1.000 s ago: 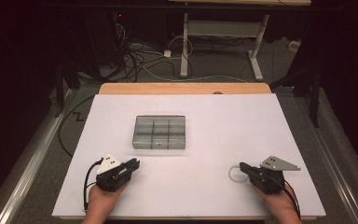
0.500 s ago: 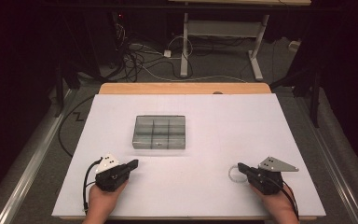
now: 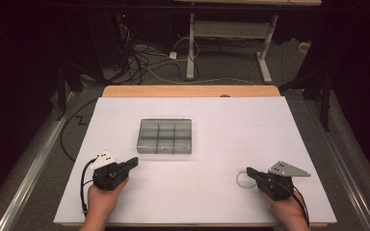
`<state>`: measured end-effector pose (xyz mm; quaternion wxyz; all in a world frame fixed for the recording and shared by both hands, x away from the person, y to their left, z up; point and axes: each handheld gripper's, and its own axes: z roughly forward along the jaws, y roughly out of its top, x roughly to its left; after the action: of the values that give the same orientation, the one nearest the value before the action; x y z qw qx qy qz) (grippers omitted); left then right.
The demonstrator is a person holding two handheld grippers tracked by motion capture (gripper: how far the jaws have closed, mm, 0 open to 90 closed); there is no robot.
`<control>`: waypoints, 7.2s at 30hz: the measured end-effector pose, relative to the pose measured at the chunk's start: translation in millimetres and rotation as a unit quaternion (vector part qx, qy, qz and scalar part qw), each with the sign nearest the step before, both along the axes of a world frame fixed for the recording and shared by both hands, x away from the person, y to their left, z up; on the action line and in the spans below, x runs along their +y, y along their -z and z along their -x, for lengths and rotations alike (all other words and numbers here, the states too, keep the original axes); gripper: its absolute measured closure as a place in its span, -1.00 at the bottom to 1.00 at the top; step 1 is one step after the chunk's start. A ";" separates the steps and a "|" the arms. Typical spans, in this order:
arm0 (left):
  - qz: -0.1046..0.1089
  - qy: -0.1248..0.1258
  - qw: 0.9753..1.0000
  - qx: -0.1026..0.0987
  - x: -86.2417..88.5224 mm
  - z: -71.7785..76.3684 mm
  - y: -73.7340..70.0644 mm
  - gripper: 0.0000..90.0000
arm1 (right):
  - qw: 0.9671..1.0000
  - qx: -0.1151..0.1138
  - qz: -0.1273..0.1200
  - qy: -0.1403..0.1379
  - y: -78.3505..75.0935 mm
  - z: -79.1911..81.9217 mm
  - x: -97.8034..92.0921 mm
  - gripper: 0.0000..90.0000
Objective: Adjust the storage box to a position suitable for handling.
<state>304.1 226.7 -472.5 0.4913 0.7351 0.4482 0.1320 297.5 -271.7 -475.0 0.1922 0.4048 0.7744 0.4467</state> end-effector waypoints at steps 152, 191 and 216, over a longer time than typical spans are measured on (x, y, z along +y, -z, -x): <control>-0.047 0.028 0.998 0.037 -31.1 6.7 14.1 0.95 | 0.993 0.012 0.027 -0.111 0.2 12.0 76.3 1.00; -0.071 0.076 0.994 0.038 -77.5 -2.1 19.8 0.95 | 0.997 -0.010 -0.020 -0.080 -16.1 14.4 54.8 1.00; -0.048 0.071 0.996 0.013 -56.4 3.4 16.6 0.95 | 0.993 -0.015 -0.033 -0.114 -21.6 4.7 100.6 1.00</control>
<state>300.6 170.4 -489.1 0.4573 0.7898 0.3941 0.1085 292.8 -171.1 -453.3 0.1377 0.3130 0.7977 0.4968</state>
